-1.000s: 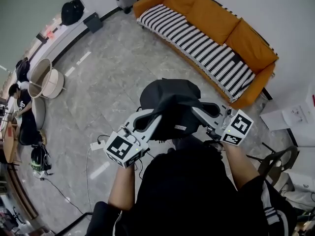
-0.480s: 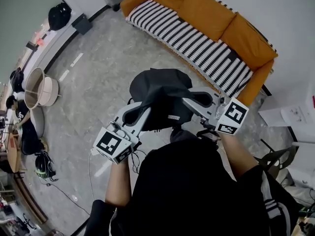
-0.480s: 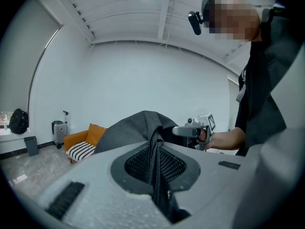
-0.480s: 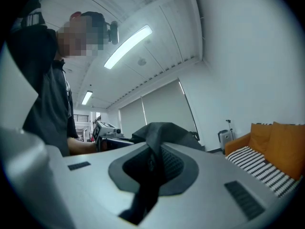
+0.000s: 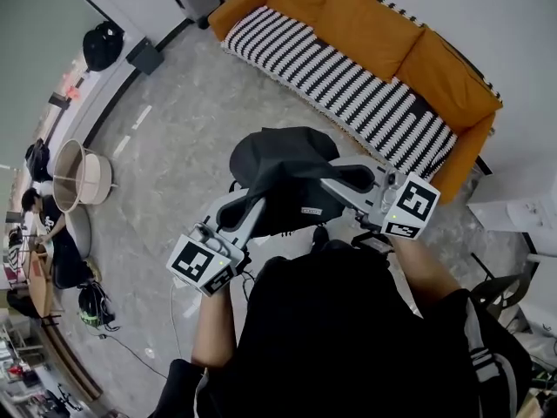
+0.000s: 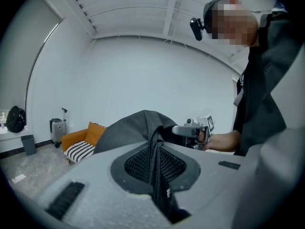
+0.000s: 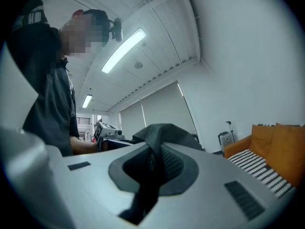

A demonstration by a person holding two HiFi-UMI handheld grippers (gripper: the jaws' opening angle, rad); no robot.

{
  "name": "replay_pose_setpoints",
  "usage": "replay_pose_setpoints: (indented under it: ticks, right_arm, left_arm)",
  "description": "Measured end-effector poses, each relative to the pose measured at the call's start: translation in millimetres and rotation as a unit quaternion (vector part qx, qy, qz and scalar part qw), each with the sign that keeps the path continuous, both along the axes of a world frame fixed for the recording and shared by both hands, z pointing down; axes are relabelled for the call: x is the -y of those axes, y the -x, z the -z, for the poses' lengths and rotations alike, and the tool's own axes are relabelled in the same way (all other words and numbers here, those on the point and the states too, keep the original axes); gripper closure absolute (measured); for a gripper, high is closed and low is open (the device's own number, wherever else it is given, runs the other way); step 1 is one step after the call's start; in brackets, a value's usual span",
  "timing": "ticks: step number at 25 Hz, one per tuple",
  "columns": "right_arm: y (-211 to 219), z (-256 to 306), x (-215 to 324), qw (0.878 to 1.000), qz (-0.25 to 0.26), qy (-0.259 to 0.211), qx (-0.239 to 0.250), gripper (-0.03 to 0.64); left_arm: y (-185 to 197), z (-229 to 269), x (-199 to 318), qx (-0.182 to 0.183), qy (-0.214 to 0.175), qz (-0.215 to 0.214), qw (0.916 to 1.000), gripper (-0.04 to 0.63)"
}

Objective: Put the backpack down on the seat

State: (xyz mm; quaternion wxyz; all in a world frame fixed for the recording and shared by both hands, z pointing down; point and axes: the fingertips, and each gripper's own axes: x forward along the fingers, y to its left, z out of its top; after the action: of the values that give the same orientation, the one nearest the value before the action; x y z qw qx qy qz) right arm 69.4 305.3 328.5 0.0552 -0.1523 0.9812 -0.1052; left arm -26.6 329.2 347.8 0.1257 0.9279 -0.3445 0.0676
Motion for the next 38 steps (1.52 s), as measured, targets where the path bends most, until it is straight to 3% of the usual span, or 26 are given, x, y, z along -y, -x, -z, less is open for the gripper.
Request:
replay_pose_setpoints:
  ticks: [7,22,28,38]
  right_arm:
    - [1,0,29,1.0,0.005,0.004,-0.006,0.58]
    - [0,0,32,1.0,-0.009,-0.005,0.001,0.58]
    - [19,4,131,1.0,-0.015,0.0,-0.003,0.58]
    - [44,-3,233,1.0,-0.028,0.007,0.007,0.58]
  left_arm:
    - [2,-2,27,-0.001,0.005,0.005,1.0,0.558]
    - [2,0,34,0.002,-0.031,-0.005,0.9995,0.558]
    - [18,4,132,-0.007,-0.027,-0.009,0.9996,0.558]
    - [45,-2,233,-0.008,-0.021,-0.033,0.9992,0.558]
